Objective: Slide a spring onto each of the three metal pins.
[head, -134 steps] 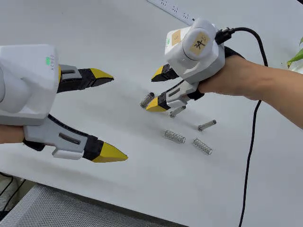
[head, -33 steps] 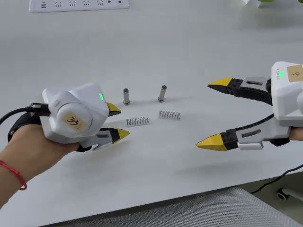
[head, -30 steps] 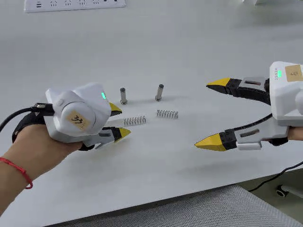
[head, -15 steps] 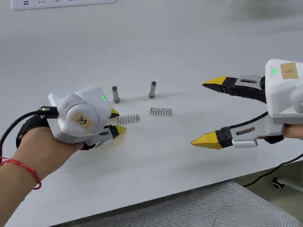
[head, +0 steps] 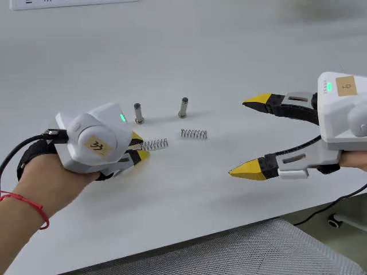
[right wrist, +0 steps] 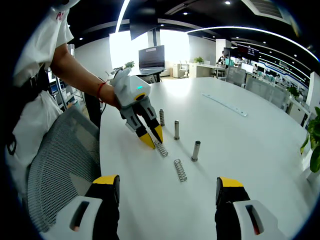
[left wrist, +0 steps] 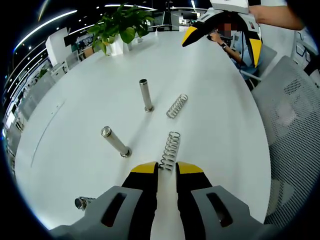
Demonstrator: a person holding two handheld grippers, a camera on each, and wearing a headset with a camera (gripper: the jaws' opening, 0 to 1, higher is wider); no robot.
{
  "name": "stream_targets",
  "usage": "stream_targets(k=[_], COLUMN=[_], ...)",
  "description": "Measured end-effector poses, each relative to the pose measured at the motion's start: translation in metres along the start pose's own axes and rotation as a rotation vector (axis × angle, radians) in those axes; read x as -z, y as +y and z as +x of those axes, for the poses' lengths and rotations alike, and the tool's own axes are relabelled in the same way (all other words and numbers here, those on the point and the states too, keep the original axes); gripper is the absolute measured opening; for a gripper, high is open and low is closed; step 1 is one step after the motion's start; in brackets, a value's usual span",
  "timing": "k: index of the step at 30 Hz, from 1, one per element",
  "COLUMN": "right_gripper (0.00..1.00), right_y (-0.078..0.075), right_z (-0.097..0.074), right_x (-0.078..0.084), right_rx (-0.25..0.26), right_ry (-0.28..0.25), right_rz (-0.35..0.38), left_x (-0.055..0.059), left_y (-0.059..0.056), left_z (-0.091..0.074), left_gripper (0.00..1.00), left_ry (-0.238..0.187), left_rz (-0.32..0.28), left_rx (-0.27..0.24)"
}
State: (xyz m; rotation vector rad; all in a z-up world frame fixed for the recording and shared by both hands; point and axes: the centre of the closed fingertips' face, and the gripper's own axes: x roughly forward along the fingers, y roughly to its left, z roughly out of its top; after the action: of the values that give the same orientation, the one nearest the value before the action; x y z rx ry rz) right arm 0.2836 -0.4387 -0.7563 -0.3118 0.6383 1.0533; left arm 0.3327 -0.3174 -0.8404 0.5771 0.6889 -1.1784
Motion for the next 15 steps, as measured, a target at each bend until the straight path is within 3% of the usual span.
stream_targets(k=[15], right_gripper=[0.77], right_y=[0.0004], right_z=[-0.0002], right_x=[0.0015], right_rx=[0.002], right_ry=[0.003], right_rz=[0.003], left_x=[-0.0012], left_y=[-0.0014], left_z=[0.0011], left_gripper=[0.07], left_ry=[0.015], left_rz=[-0.010], left_rx=[0.002])
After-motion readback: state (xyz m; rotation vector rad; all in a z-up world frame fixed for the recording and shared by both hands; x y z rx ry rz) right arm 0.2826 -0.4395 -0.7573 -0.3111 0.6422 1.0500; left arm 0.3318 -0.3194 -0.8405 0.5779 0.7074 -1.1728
